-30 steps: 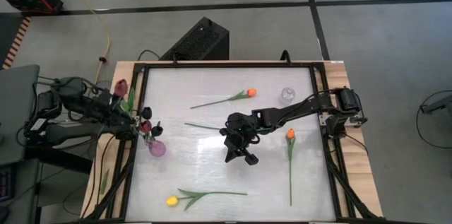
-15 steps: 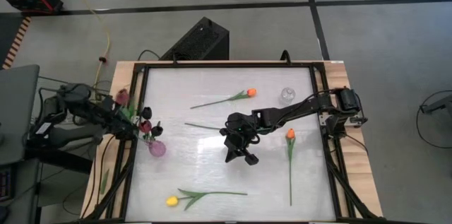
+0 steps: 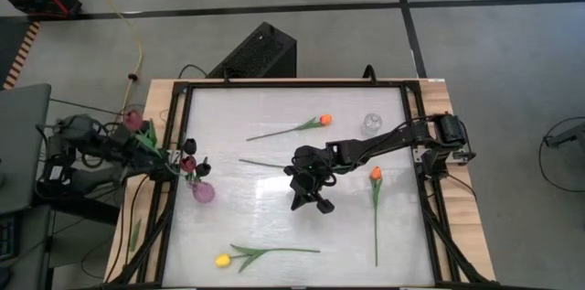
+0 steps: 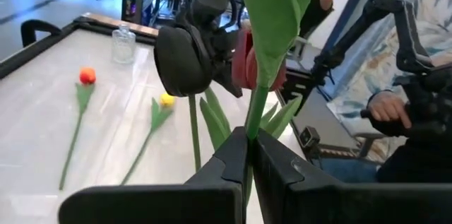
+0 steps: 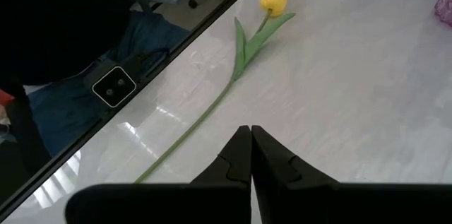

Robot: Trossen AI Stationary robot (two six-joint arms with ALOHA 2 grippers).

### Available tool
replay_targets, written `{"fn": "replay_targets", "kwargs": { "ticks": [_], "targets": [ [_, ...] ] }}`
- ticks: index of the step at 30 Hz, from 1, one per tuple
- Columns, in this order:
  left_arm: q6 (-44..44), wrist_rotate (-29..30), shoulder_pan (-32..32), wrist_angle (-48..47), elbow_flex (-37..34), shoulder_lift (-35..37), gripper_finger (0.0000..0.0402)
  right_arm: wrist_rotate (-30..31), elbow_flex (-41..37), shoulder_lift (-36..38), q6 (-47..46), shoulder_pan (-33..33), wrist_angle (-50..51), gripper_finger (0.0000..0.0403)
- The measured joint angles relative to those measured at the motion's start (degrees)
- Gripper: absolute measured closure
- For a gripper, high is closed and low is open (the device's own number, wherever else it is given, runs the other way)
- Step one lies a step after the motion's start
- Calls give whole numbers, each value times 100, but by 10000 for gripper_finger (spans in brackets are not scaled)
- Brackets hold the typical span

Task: Sort flowers into vase by color
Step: Put the dark red tulip into the purple vase

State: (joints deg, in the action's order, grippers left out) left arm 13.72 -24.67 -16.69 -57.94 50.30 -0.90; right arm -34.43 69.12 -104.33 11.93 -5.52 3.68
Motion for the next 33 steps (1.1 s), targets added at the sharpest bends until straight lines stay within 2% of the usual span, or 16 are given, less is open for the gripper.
{"fn": "replay_targets", "kwargs": {
  "ticks": [11, 20, 33],
  "targets": [
    [376, -619, -1, 572, -758, -7, 402, 1, 0, 0, -1, -2, 13, 372],
    [391, -608, -1, 527, -758, -7, 402, 1, 0, 2, 1, -2, 11, 372],
    [165, -202, 0, 91, -756, -7, 402, 1, 0, 2, 6, -2, 13, 372]
  ]
}}
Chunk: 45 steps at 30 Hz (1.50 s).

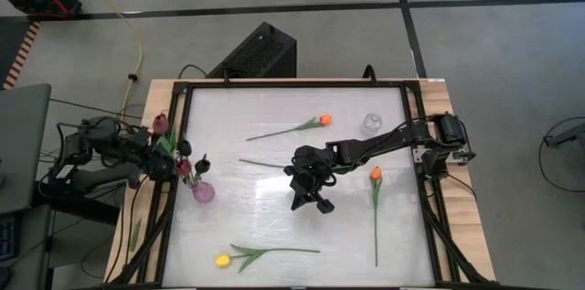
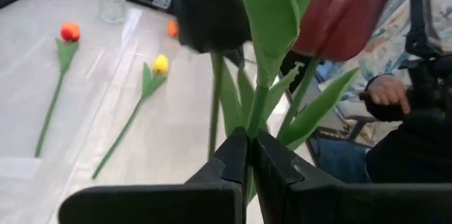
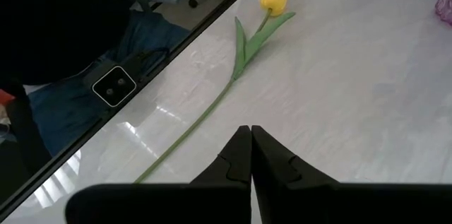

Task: Sort flowers into vase by color
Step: Put the dark red tulip into the purple vase, then put the top orange tulip into the transparent vase

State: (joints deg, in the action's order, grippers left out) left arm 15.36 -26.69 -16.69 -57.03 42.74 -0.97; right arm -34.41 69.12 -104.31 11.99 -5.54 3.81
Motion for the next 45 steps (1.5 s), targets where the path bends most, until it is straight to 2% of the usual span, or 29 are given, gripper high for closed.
{"fn": "replay_targets", "kwargs": {
  "ticks": [9, 19, 27, 39, 45],
  "targets": [
    [-83, 6, -2, 136, -619, -2, 402, 0, 0, -2, 2, 0, 1, 372],
    [-993, -91, -2, -88, -741, 0, 402, 0, 0, -1, 2, 0, 4, 372],
    [-585, 21, 0, -202, -741, 0, 397, 0, 0, -2, 2, 0, 7, 372],
    [-362, 364, -2, -278, -538, -2, 320, 0, 0, -2, 2, 0, 50, 372],
    [-348, 634, -2, -765, -215, -2, 286, 0, 0, -2, 2, 4, 59, 372]
  ]
}}
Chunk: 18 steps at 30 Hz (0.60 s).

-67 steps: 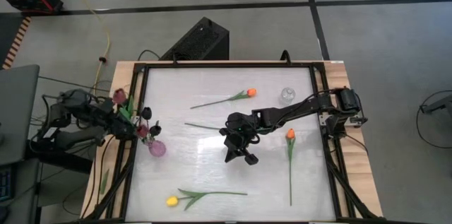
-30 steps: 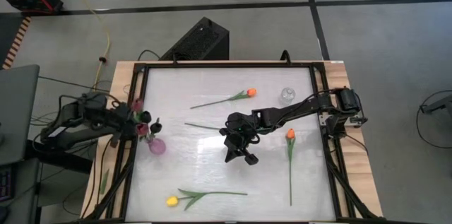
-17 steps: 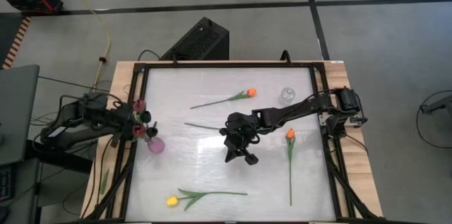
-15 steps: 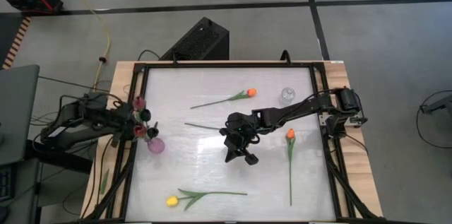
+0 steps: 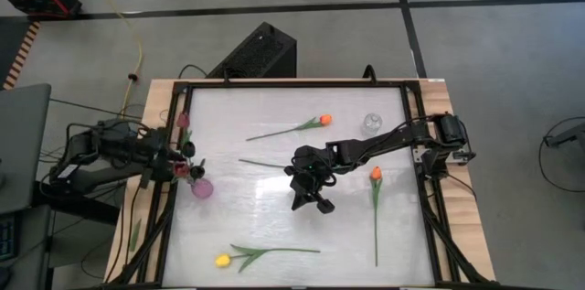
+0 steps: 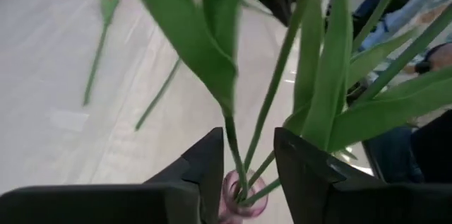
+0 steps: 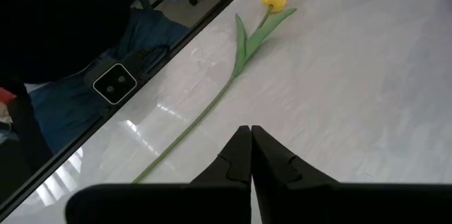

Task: Sort flowers into vase by color
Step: Put the top orange tulip into the transparent vase

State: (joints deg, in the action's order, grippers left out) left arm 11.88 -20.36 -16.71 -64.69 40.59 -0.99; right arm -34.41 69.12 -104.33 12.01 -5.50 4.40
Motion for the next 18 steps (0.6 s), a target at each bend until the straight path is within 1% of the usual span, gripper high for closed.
{"fn": "replay_targets", "kwargs": {
  "ticks": [4, 11, 15, 18],
  "targets": [
    [159, 15, 0, -272, 186, 0, 276, -1, 0, 0, 2, 29, 69, 372],
    [470, 77, 2, -295, 446, -8, 276, -2, 0, 0, -153, 158, 430, 372],
    [625, 448, 2, -163, 641, -117, 276, 4, 0, 5, -406, 248, 728, 372],
    [515, 960, 2, 60, 718, -270, 276, 200, 0, 13, -519, 313, 957, 372]
  ]
}}
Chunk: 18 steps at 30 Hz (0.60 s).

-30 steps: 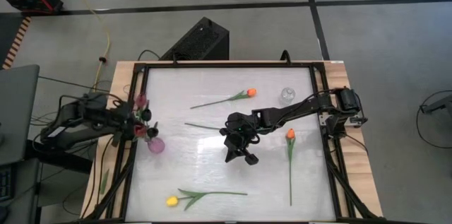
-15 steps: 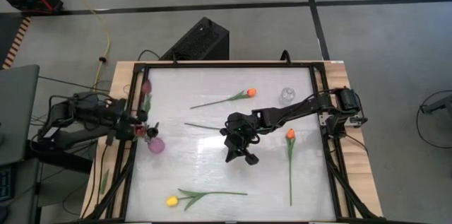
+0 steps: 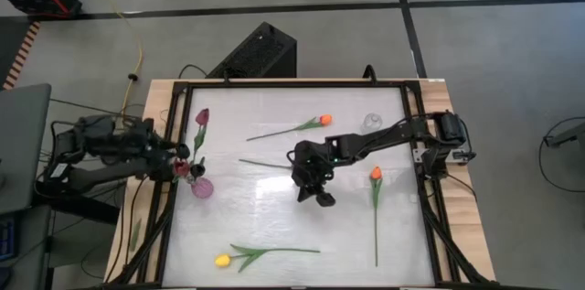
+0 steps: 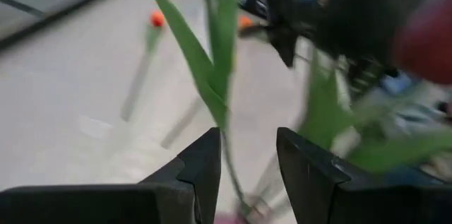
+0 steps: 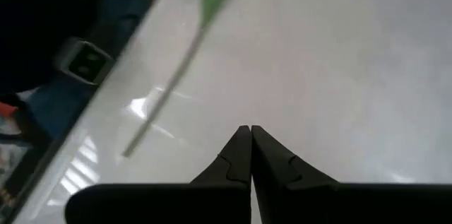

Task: Sort flowers into vase by color
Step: Put the top orange tulip into the transparent vase

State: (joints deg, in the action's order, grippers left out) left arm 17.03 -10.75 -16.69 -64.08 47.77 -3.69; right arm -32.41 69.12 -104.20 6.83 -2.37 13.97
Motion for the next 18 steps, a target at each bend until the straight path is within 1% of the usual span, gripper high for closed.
{"fn": "replay_targets", "kwargs": {
  "ticks": [3, 6, 8, 10, 14, 18],
  "targets": [
    [-121, 714, 0, 223, 2, -230, 276, 516, -1, 0, -44, 69, 184, 372],
    [-268, 1644, -1, 245, 2, -550, 276, 1145, 0, 0, -163, 139, 262, 372],
    [-311, 2284, -1, 223, 2, -803, 276, 1455, 0, 0, -254, 189, 261, 372],
    [-402, 2814, -2, 201, 2, -1087, 276, 1609, 0, 0, -251, 260, 211, 372],
    [-661, 3622, -2, 215, 2, -1672, 276, 1823, 0, -5, -250, 383, -88, 372],
    [-885, 4498, -2, 246, 11, -2162, 276, 2257, 0, -3, -243, 519, -445, 372]
  ]
}}
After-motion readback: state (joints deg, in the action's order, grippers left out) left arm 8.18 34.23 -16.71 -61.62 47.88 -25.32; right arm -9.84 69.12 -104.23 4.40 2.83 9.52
